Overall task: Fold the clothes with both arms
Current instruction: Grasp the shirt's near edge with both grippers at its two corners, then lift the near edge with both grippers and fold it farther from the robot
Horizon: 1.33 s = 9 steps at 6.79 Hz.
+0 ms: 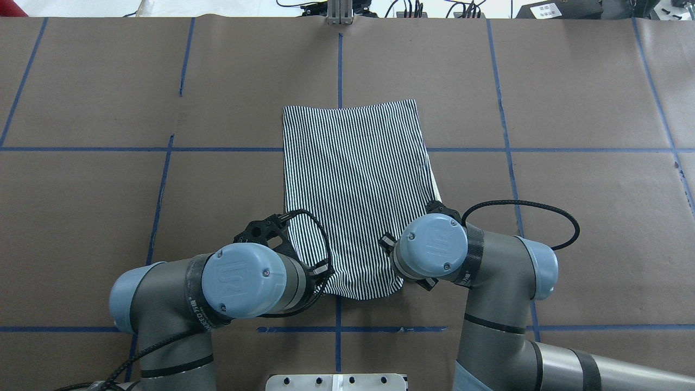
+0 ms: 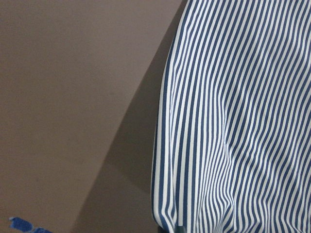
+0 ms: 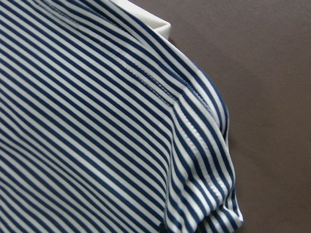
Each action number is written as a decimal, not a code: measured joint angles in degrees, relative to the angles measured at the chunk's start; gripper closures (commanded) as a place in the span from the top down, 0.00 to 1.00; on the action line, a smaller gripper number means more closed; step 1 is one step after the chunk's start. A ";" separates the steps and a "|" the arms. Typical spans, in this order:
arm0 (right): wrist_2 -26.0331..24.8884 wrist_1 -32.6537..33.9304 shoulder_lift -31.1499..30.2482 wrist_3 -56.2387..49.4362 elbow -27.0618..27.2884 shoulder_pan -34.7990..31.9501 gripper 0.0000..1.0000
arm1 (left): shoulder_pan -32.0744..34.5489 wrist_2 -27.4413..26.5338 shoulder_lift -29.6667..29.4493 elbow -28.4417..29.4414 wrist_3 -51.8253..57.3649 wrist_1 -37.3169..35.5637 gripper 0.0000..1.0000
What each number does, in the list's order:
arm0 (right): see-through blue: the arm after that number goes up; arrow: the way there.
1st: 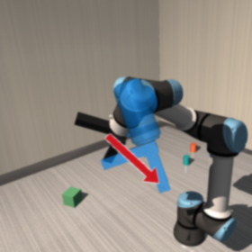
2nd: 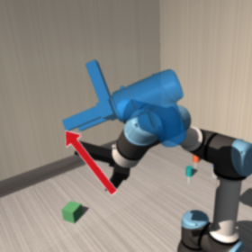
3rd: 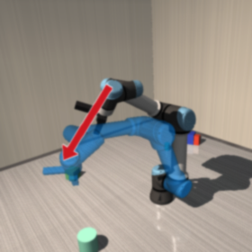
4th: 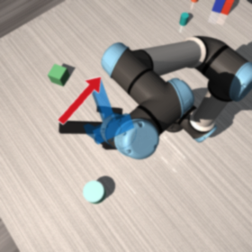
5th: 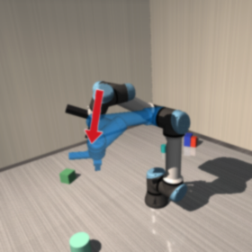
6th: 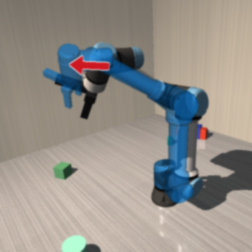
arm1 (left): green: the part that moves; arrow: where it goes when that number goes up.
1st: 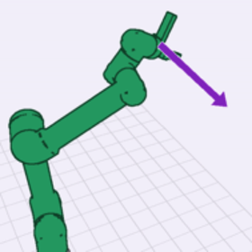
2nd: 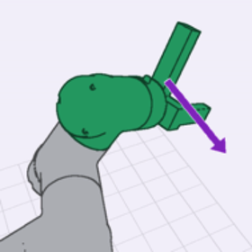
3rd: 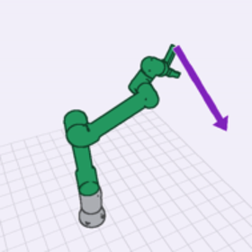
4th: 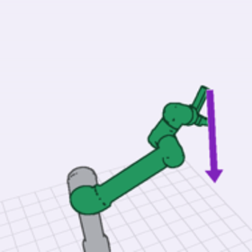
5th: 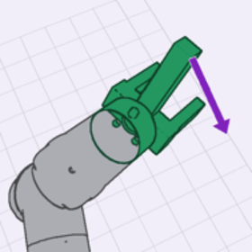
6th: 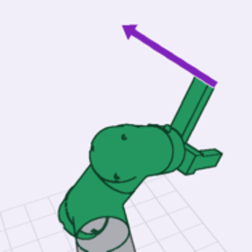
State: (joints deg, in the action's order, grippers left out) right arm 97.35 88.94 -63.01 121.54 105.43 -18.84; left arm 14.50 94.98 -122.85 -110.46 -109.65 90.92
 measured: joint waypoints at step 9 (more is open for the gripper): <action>4.50 -0.58 0.77 -2.49 6.71 -1.14 0.00 | -1.24 0.36 5.31 -13.52 2.67 -5.18 0.00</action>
State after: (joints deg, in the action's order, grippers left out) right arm 101.85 88.36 -62.24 119.05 112.13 -19.97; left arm 13.26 95.34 -117.53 -123.98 -106.98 85.73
